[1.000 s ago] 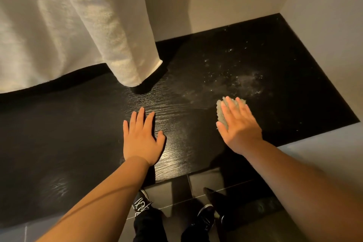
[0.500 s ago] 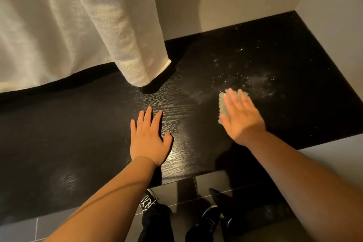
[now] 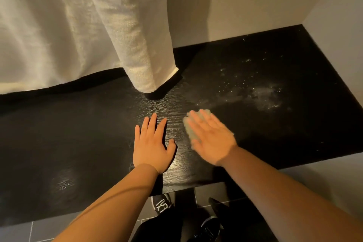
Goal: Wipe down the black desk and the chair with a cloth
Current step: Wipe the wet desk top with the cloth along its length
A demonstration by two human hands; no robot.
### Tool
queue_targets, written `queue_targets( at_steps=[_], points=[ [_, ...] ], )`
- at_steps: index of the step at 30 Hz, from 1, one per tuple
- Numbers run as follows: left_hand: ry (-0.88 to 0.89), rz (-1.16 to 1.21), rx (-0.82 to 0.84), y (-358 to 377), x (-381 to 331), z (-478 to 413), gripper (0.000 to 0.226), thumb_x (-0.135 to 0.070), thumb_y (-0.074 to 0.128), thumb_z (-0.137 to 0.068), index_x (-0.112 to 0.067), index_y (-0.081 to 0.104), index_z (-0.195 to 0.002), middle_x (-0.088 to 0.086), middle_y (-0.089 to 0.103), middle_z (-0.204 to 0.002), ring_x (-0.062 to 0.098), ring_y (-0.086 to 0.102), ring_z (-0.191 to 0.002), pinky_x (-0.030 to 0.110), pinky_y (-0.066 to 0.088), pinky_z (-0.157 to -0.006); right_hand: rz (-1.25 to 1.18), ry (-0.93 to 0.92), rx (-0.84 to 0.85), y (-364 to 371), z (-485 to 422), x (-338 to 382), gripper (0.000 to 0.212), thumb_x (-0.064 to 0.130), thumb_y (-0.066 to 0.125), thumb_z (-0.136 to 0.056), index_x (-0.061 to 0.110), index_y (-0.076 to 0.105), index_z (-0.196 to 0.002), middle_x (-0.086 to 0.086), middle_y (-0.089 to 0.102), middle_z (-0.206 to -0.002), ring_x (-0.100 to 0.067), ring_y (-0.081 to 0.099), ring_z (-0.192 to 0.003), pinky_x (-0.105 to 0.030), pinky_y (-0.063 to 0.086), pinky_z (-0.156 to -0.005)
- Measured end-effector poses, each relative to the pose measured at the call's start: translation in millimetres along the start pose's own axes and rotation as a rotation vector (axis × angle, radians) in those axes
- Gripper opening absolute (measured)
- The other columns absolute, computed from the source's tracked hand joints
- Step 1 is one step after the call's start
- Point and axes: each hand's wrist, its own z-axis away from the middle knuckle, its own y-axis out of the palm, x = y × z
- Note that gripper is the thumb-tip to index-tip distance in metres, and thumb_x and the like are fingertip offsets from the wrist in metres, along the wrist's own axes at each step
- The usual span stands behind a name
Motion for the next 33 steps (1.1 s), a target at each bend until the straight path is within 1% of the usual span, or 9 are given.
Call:
queue_targets(
  at_steps=[4, 7, 10, 14, 17, 19, 24, 29, 33],
  points=[
    [-0.002, 0.019, 0.016, -2.4, -0.4, 1.0, 0.079, -0.064, 0.029, -0.094, -0.034, 0.024, -0.166, 0.001, 0.007, -0.178, 0.027, 0.0, -0.164, 0.053, 0.001, -0.132, 0.047, 0.291, 0.001, -5.7, 13.3, -53.6, 0.074, 0.05, 0.008, -0.101, 0.016, 0.01, -0.167, -0.006, 0.008, -0.175, -0.031, 0.005, -0.16, -0.045, 0.005, -0.131],
    [-0.002, 0.01, 0.016, -2.1, -0.8, -0.3, 0.078, -0.063, 0.029, -0.094, -0.034, 0.023, -0.166, 0.001, 0.006, -0.178, 0.027, -0.001, -0.164, 0.053, 0.0, -0.132, -0.048, 0.387, -0.13, -0.9, 22.5, -51.8, 0.068, 0.042, 0.027, -0.103, 0.008, 0.032, -0.162, -0.013, 0.029, -0.169, -0.037, 0.023, -0.156, -0.05, 0.018, -0.129],
    [-0.006, 0.011, 0.015, 1.0, -0.7, -0.9, 0.078, -0.061, 0.032, -0.094, -0.033, 0.025, -0.166, 0.002, 0.007, -0.178, 0.028, 0.0, -0.164, 0.054, 0.0, -0.132, -0.072, 0.292, -0.192, 4.5, 14.6, -13.3, 0.064, 0.038, 0.033, -0.104, 0.01, 0.032, -0.162, -0.016, 0.03, -0.168, -0.04, 0.026, -0.155, -0.054, 0.019, -0.127],
    [-0.004, -0.011, 0.027, 3.1, 1.2, -1.8, 0.078, -0.061, 0.034, -0.095, -0.033, 0.021, -0.167, 0.002, 0.004, -0.178, 0.027, -0.003, -0.164, 0.055, 0.0, -0.132, -0.044, 0.013, 0.001, 0.6, -11.2, 39.9, 0.071, 0.048, 0.017, -0.102, 0.018, 0.012, -0.167, -0.008, 0.006, -0.175, -0.033, 0.004, -0.16, -0.05, 0.006, -0.13],
    [0.0, -0.009, 0.022, 3.2, 0.9, -1.1, 0.078, -0.061, 0.032, -0.095, -0.033, 0.021, -0.167, 0.002, 0.004, -0.178, 0.027, -0.002, -0.164, 0.054, -0.001, -0.132, -0.009, -0.098, -0.051, -8.4, -25.5, 24.4, 0.066, 0.043, 0.028, -0.103, 0.016, 0.029, -0.164, -0.011, 0.025, -0.171, -0.035, 0.021, -0.157, -0.051, 0.018, -0.129],
    [0.0, 0.0, 0.027, 1.6, 0.9, -1.0, 0.079, -0.062, 0.031, -0.094, -0.033, 0.022, -0.167, 0.002, 0.006, -0.178, 0.028, -0.001, -0.164, 0.054, 0.0, -0.132, 0.01, -0.013, -0.088, -12.3, -27.0, -9.1, 0.062, 0.038, 0.029, -0.1, 0.015, 0.037, -0.157, -0.014, 0.039, -0.162, -0.038, 0.035, -0.15, -0.05, 0.026, -0.126],
    [-0.004, 0.009, 0.025, -2.2, -0.9, -0.8, 0.079, -0.062, 0.029, -0.094, -0.033, 0.025, -0.167, 0.003, 0.007, -0.178, 0.029, 0.001, -0.164, 0.055, 0.002, -0.132, -0.045, 0.388, -0.111, 2.9, 1.1, -77.1, 0.068, 0.045, 0.02, -0.103, 0.015, 0.029, -0.163, -0.005, 0.023, -0.172, -0.03, 0.016, -0.159, -0.045, 0.012, -0.13],
    [-0.007, -0.001, 0.027, 0.4, -1.5, -0.5, 0.079, -0.059, 0.034, -0.094, -0.032, 0.024, -0.167, 0.004, 0.008, -0.178, 0.03, 0.001, -0.164, 0.055, 0.001, -0.132, -0.119, 0.282, -0.199, -2.6, -2.0, -28.9, 0.064, 0.037, 0.038, -0.101, 0.01, 0.042, -0.158, -0.016, 0.038, -0.164, -0.042, 0.032, -0.152, -0.058, 0.028, -0.123],
    [-0.006, -0.002, 0.039, 1.7, -0.8, -1.9, 0.08, -0.058, 0.034, -0.093, -0.031, 0.022, -0.168, 0.004, 0.005, -0.178, 0.029, -0.002, -0.164, 0.056, 0.0, -0.131, -0.108, 0.122, -0.01, -5.7, -35.3, 24.5, 0.069, 0.047, 0.021, -0.103, 0.022, 0.014, -0.167, -0.005, 0.007, -0.175, -0.033, 0.002, -0.16, -0.051, 0.007, -0.129]
  ],
)
